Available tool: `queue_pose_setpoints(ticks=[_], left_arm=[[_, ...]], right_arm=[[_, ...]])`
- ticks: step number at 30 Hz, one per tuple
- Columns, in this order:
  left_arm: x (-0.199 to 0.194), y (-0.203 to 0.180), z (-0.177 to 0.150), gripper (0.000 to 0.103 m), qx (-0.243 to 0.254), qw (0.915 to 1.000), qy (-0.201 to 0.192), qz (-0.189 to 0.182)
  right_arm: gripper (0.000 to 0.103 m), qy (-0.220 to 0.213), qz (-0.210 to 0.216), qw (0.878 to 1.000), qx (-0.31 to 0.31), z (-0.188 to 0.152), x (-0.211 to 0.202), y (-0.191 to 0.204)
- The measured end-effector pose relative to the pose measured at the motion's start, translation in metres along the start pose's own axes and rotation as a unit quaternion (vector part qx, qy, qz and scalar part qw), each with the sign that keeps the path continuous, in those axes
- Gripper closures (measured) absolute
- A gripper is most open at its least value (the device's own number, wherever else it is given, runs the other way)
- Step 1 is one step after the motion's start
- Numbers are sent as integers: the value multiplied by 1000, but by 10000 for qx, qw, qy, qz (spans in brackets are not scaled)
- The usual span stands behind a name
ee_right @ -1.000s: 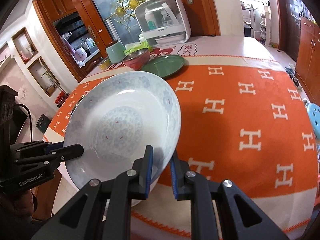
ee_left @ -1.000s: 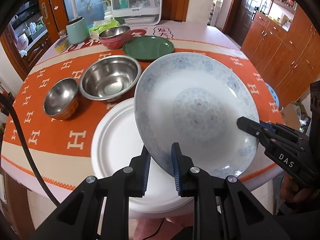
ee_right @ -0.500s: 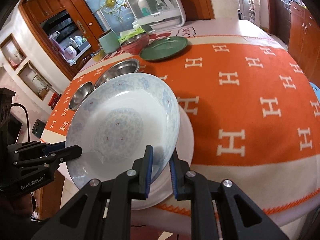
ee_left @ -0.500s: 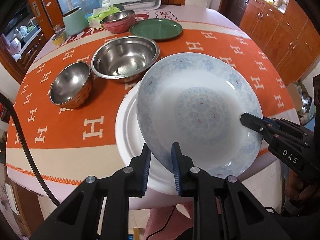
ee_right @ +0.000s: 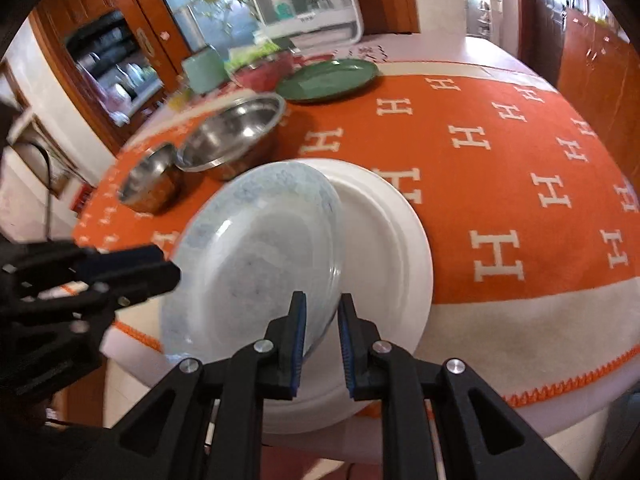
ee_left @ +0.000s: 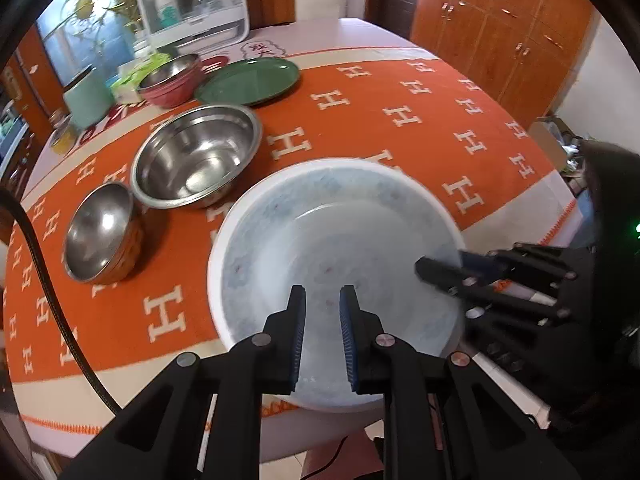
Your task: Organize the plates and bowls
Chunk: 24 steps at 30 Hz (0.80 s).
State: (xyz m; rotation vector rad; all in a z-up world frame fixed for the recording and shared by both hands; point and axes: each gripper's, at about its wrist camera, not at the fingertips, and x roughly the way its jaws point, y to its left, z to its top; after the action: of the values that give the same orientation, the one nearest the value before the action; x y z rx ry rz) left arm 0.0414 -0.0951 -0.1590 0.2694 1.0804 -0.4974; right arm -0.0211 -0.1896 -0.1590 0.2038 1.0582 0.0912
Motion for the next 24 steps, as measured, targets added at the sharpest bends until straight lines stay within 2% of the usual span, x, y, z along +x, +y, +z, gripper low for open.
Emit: queue_pose_setpoints(ticks=[7,10,15,24], left_arm=[[9,12,2,87,123,9997,152,-116],[10,18,6,87,212,9995,147,-160],[13,24,12,87,409,9987,118,-274],[12,34,19,87,597,9973,102,-418]], right_arm=[[88,-37,-310,9985,447,-2,4,-9],[89,-415,-429,9963,626,1,-6,-12],[89,-782,-608,9927,685,13,-17,-8],[88,-930,-699,9909,672,22,-16,9]])
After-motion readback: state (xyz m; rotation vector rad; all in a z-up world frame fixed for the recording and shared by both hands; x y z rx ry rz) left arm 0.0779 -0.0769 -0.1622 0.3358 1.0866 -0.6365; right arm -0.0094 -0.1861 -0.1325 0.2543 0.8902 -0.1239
